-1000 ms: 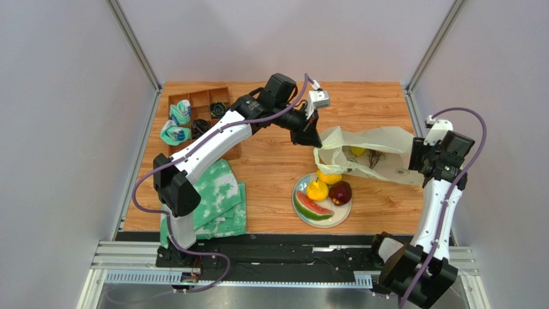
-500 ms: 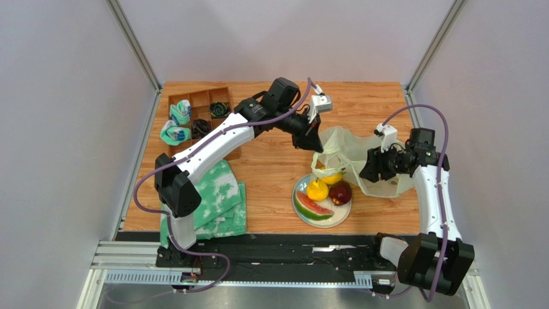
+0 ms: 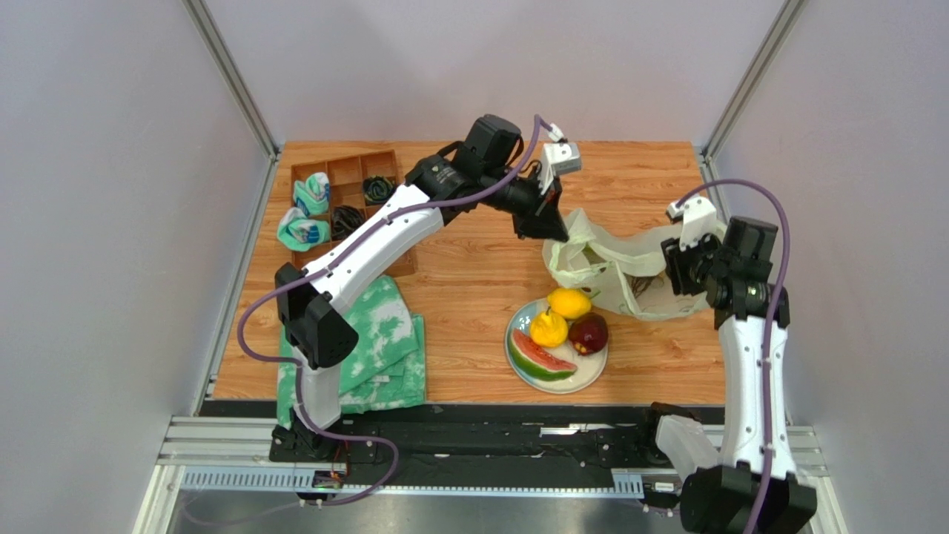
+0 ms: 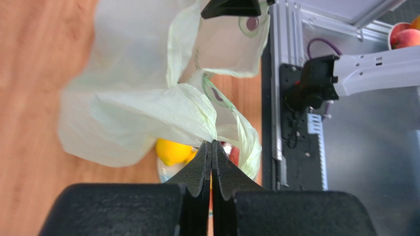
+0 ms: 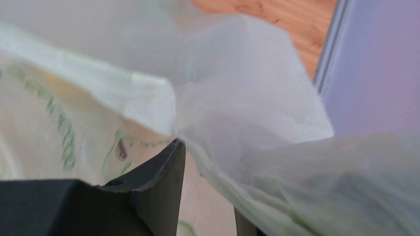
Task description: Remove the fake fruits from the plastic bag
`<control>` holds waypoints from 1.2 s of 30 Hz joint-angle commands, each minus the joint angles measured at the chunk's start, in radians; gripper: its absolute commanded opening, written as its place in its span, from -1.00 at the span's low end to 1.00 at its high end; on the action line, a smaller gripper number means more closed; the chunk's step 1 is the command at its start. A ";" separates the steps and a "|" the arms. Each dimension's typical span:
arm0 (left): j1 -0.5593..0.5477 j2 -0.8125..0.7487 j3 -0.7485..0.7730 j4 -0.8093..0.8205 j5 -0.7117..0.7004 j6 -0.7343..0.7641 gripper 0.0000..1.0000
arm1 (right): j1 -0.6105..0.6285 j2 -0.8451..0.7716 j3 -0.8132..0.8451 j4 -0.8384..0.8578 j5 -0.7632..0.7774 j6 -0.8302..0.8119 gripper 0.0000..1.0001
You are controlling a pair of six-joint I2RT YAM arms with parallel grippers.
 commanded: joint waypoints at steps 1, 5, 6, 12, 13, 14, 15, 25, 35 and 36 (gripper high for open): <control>0.049 0.095 0.294 0.043 -0.027 0.053 -1.00 | 0.000 0.281 0.217 0.244 0.142 0.080 -0.17; 0.089 0.236 0.580 0.060 0.002 0.087 -1.00 | -0.045 0.470 0.493 0.327 0.251 0.144 -0.17; 0.087 0.241 0.605 0.081 -0.028 0.139 -1.00 | -0.057 0.495 0.591 0.353 0.259 0.158 -0.16; 0.087 0.195 0.588 0.251 -0.113 0.219 -1.00 | -0.155 0.519 0.779 0.376 0.270 0.229 -0.15; 0.087 0.174 0.579 0.244 -0.105 0.205 -1.00 | -0.181 0.488 0.735 0.371 0.250 0.229 -0.15; 0.089 0.158 0.567 0.236 -0.096 0.164 -1.00 | -0.192 0.453 0.688 0.364 0.235 0.217 -0.14; 0.087 0.140 0.517 0.225 -0.052 0.145 -1.00 | -0.200 0.357 0.637 0.353 0.221 0.197 -0.14; -0.031 -0.084 -0.140 0.161 0.091 0.044 -1.00 | -0.223 0.044 -0.018 -0.058 -0.016 0.052 0.10; -0.063 -0.033 -0.102 0.273 0.074 -0.120 -1.00 | -0.197 0.049 0.127 -0.379 -0.439 -0.139 0.80; -0.063 -0.024 -0.079 0.274 0.074 -0.125 -1.00 | -0.191 0.049 0.127 -0.377 -0.442 -0.147 0.82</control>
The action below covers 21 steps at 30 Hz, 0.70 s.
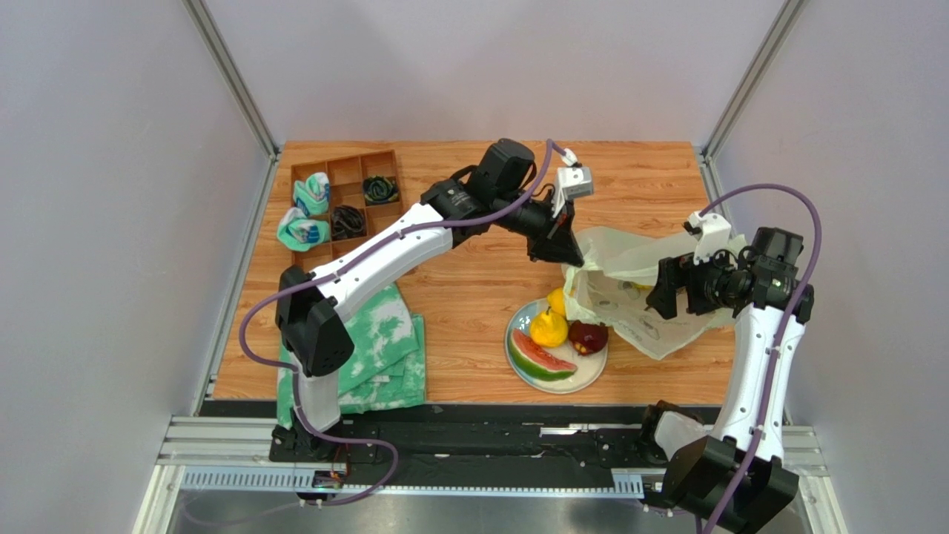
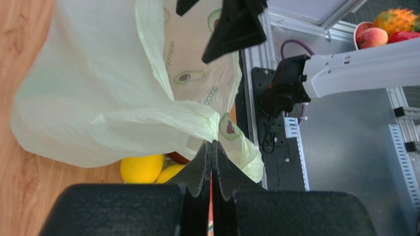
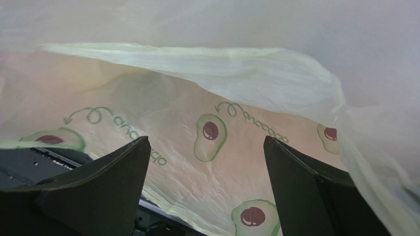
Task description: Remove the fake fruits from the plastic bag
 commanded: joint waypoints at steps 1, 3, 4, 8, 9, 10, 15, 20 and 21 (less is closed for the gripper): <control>0.007 0.023 0.110 0.083 0.018 -0.065 -1.00 | 0.032 -0.026 0.055 -0.095 -0.163 -0.113 0.83; 0.007 0.037 0.141 0.091 0.015 -0.083 -1.00 | 0.044 -0.024 0.051 -0.086 -0.164 -0.148 0.77; 0.007 0.048 0.148 0.095 0.012 -0.100 -1.00 | 0.058 -0.025 0.048 -0.084 -0.160 -0.164 0.71; 0.016 0.071 0.173 0.150 0.006 -0.170 -1.00 | 0.095 -0.033 0.038 -0.086 -0.140 -0.231 0.54; 0.019 0.073 0.176 0.160 0.014 -0.198 -1.00 | 0.116 -0.033 0.032 -0.061 -0.106 -0.234 0.52; 0.021 0.076 0.178 0.167 0.027 -0.204 -1.00 | 0.127 -0.035 0.009 -0.040 -0.085 -0.227 0.47; 0.027 0.076 0.179 0.170 0.034 -0.211 -1.00 | 0.208 0.009 -0.055 0.194 0.059 -0.090 0.27; 0.030 0.066 0.164 0.172 0.034 -0.211 -1.00 | 0.254 0.115 -0.054 0.293 0.130 -0.018 0.02; 0.030 0.065 0.162 0.170 0.035 -0.208 -1.00 | 0.254 0.134 -0.049 0.311 0.138 0.000 0.00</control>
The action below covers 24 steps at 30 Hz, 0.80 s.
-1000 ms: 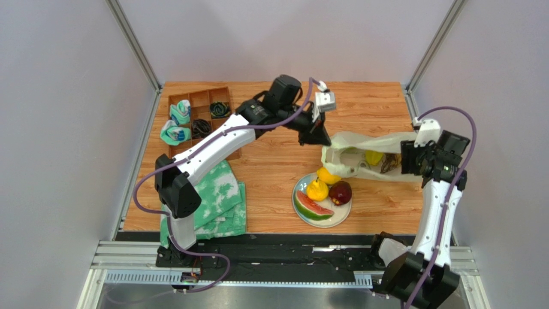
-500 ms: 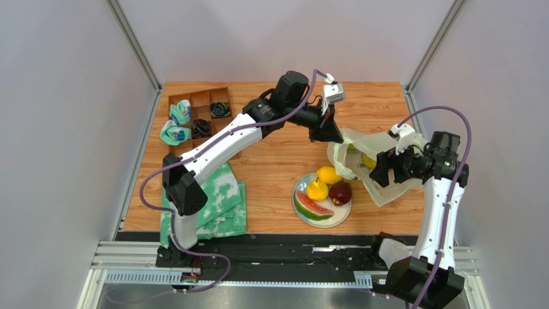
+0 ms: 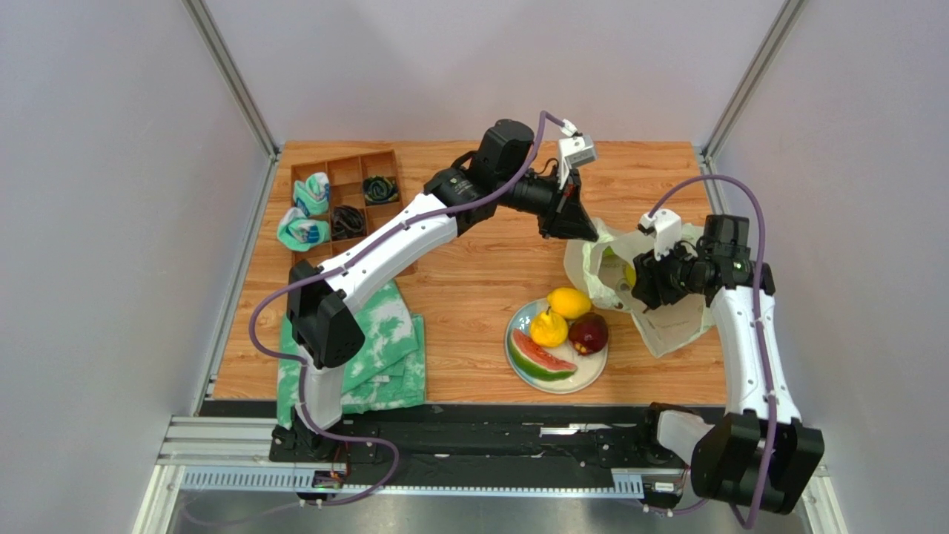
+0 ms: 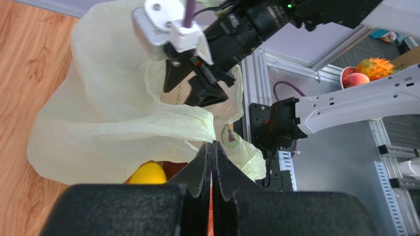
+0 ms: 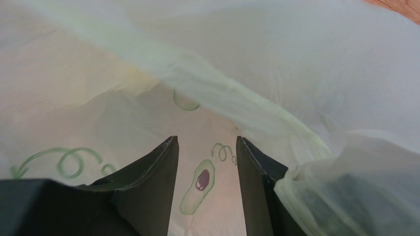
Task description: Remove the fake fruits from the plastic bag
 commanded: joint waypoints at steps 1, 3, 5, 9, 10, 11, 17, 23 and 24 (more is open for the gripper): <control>0.005 -0.009 0.023 0.042 0.027 -0.013 -1.00 | 0.012 0.095 0.012 0.167 0.098 0.103 -0.01; 0.005 -0.009 0.025 0.039 0.029 -0.007 -1.00 | 0.012 0.140 0.036 0.177 0.141 0.132 -0.05; 0.005 -0.009 0.022 0.038 0.027 -0.007 -1.00 | 0.012 0.203 0.053 0.183 0.176 0.152 -0.08; 0.005 -0.006 0.017 0.044 0.033 -0.010 -1.00 | 0.015 0.296 0.091 0.248 0.233 0.225 0.03; 0.005 -0.004 0.016 0.042 0.032 -0.010 -1.00 | 0.015 0.310 0.100 0.262 0.244 0.256 0.11; 0.005 -0.001 0.013 0.044 0.035 -0.008 -1.00 | 0.017 0.340 0.108 0.278 0.259 0.267 0.19; 0.008 0.017 0.003 0.056 0.058 -0.031 -1.00 | 0.044 0.509 0.225 0.319 0.299 0.331 0.72; 0.011 0.040 0.003 0.067 0.066 -0.042 -1.00 | 0.070 0.755 0.359 0.338 0.331 0.360 0.78; 0.011 0.043 0.002 0.065 0.063 -0.041 -1.00 | 0.074 0.779 0.381 0.339 0.331 0.359 0.73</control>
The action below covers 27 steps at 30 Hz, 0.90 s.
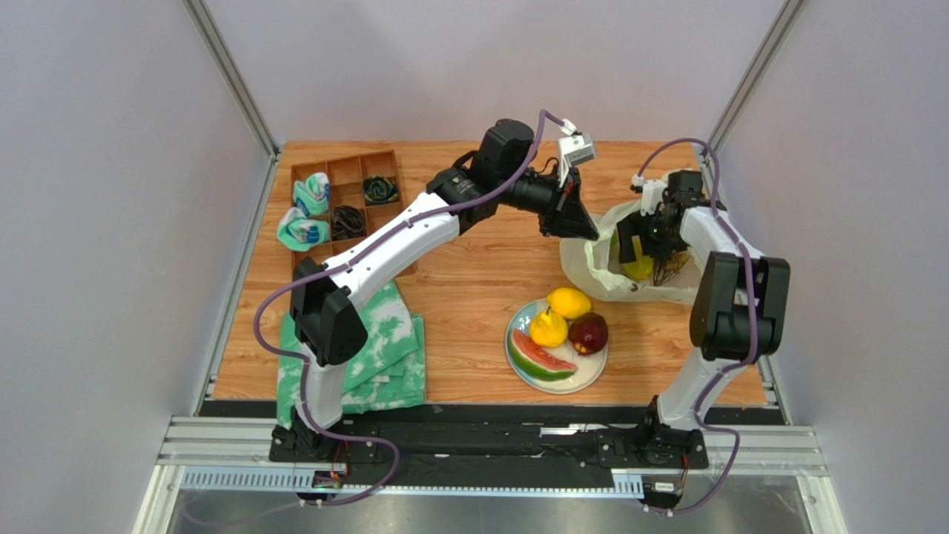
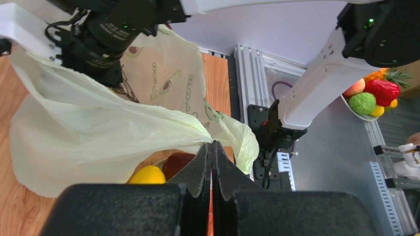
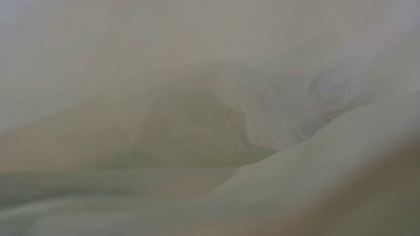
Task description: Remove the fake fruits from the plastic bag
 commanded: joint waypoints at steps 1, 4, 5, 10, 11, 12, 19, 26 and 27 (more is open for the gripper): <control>0.004 0.027 0.001 0.026 0.032 -0.014 -1.00 | 0.017 0.135 0.107 0.044 0.041 0.040 0.68; 0.006 0.024 -0.005 0.011 0.023 0.006 -1.00 | 0.022 0.162 0.156 0.057 0.024 0.023 0.36; 0.004 0.022 -0.008 0.009 0.020 0.013 -1.00 | 0.022 0.150 0.157 0.075 0.009 0.014 0.25; 0.006 0.016 -0.015 0.000 -0.004 0.030 -1.00 | 0.020 -0.023 0.083 0.064 -0.085 -0.087 -0.58; 0.006 0.015 -0.010 -0.002 -0.009 0.030 -1.00 | 0.020 -0.091 0.072 0.010 -0.132 -0.106 -0.60; 0.007 0.018 -0.001 0.000 -0.012 0.032 -1.00 | 0.020 -0.132 0.062 -0.026 -0.155 -0.126 -0.62; 0.027 0.012 0.021 -0.005 -0.024 0.038 -1.00 | 0.020 -0.551 -0.092 -0.238 -0.269 -0.216 -0.57; 0.040 -0.005 0.036 -0.029 -0.043 0.072 -1.00 | 0.020 -0.835 -0.084 -0.520 -0.310 -0.371 -0.49; 0.043 -0.005 0.035 -0.032 -0.046 0.072 -1.00 | 0.020 -0.858 -0.084 -0.547 -0.318 -0.391 -0.47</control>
